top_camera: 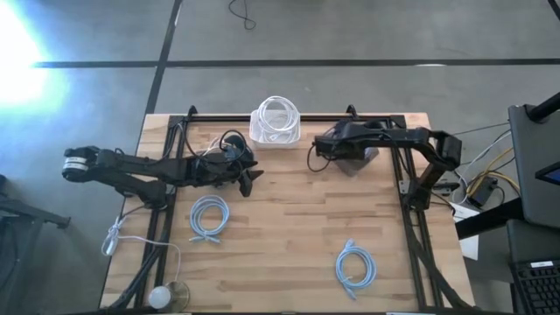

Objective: Sort HDMI cables
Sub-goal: Put the right light blue HDMI cable into the black bin

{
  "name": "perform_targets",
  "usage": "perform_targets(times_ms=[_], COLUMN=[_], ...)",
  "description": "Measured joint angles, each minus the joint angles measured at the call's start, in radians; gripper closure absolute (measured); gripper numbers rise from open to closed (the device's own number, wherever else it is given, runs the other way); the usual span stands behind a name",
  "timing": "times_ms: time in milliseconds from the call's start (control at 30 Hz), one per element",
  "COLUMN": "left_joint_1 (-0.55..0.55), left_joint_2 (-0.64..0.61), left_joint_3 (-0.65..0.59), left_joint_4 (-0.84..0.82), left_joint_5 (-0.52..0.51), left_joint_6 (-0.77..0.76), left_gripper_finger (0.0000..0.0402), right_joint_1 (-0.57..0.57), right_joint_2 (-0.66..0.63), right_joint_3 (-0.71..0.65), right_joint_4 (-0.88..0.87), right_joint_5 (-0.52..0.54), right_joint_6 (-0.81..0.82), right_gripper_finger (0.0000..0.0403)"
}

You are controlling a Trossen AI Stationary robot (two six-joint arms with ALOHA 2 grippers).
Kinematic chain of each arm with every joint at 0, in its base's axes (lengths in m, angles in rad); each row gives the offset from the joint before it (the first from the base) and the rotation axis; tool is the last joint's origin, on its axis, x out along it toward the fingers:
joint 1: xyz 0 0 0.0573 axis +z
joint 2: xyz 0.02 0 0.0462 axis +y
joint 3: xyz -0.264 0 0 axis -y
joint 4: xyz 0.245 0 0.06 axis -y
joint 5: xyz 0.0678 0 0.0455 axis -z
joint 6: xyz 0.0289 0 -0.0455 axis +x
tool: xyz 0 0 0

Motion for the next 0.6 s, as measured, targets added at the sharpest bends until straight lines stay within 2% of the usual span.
perform_targets(times_ms=[167, 367, 433, 600], left_joint_1=[0.000, 0.000, 0.000, 0.000], left_joint_2=[0.000, 0.000, 0.000, 0.000], left_joint_3=[0.000, 0.000, 0.000, 0.000], left_joint_4=[0.000, 0.000, 0.000, 0.000], left_joint_5=[0.000, 0.000, 0.000, 0.000], left_joint_6=[0.000, 0.000, 0.000, 0.000], left_gripper_finger=[0.0197, 0.0197, 0.0197, 0.0197], right_joint_1=[0.061, 0.190, 0.236, 0.345], right_joint_2=[0.000, 0.000, 0.000, 0.000], right_joint_3=[0.039, 0.084, 0.093, 0.089], right_joint_4=[-0.002, -0.003, -0.003, -0.002], right_joint_5=[-0.067, -0.228, -0.339, -0.701], right_joint_6=[-0.059, -0.152, -0.173, -0.208], right_gripper_finger=[0.0243, 0.0252, 0.0254, 0.0252])
